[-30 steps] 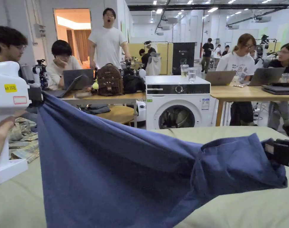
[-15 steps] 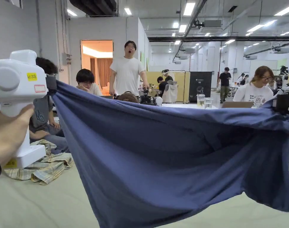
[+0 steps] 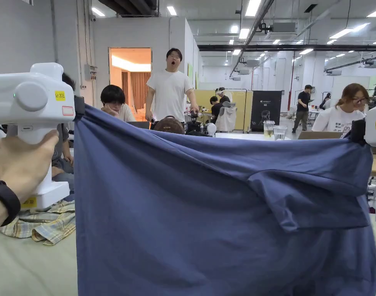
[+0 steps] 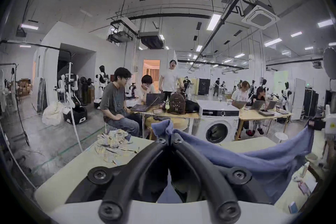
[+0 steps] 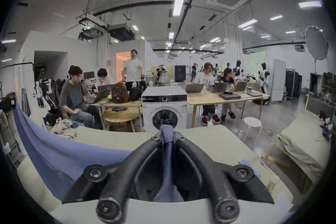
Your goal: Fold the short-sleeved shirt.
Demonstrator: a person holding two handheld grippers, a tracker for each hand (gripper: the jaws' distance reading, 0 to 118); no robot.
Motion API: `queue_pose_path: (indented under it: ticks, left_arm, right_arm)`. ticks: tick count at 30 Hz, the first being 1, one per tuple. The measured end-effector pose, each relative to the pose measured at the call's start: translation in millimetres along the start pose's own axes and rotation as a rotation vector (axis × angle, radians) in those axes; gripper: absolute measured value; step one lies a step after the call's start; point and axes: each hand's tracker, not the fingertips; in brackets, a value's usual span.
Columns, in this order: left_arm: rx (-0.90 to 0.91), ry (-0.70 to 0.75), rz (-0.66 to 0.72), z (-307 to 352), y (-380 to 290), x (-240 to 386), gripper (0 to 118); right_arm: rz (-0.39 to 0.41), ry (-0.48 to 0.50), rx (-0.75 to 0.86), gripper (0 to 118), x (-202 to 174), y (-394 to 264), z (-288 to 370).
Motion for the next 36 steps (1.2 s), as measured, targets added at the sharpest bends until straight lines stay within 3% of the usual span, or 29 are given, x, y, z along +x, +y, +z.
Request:
queue_pose_path:
  ticks: [3,4,5,14,20,25,29,34,36]
  left_arm:
    - [-0.006,-0.01,-0.007,-17,-1,1,0]
    - [-0.015,0.016,-0.048,-22,4,3,0]
    - [-0.003,0.029,-0.081,-27,9,5,0]
    - [0.014,0.084,-0.024,-77,30,0,0]
    - [-0.001,0.066,-0.006,-99,15,0,0]
    - [-0.033,0.09,-0.099,-107,-6,10,0]
    - [-0.076,0.048,-0.079,-104,-49,9,0]
    - [-0.17,-0.041,-0.023,-57,-129,-1,0]
    - [-0.201,-0.062,-0.07,-25,-158,-1,0]
  right_arm:
    - [0.021,0.007,-0.007,5,-9,4,-29]
    - [0.06,-0.033,-0.016,5,-14,11,-39]
    - [0.04,-0.022,-0.013,5,-18,18,-47]
    - [0.072,-0.042,0.044,5,-38,78,-83]
    - [0.102,-0.052,0.037,5,-47,77,-98]
    - [0.088,-0.044,-0.001,5,-40,49,-116]
    - [0.047,-0.018,-0.061,5,-30,-3,-117]
    - [0.056,0.044,-0.161,5,-11,-91,-83]
    - [0.066,0.07,-0.184,5,-1,-125,-55]
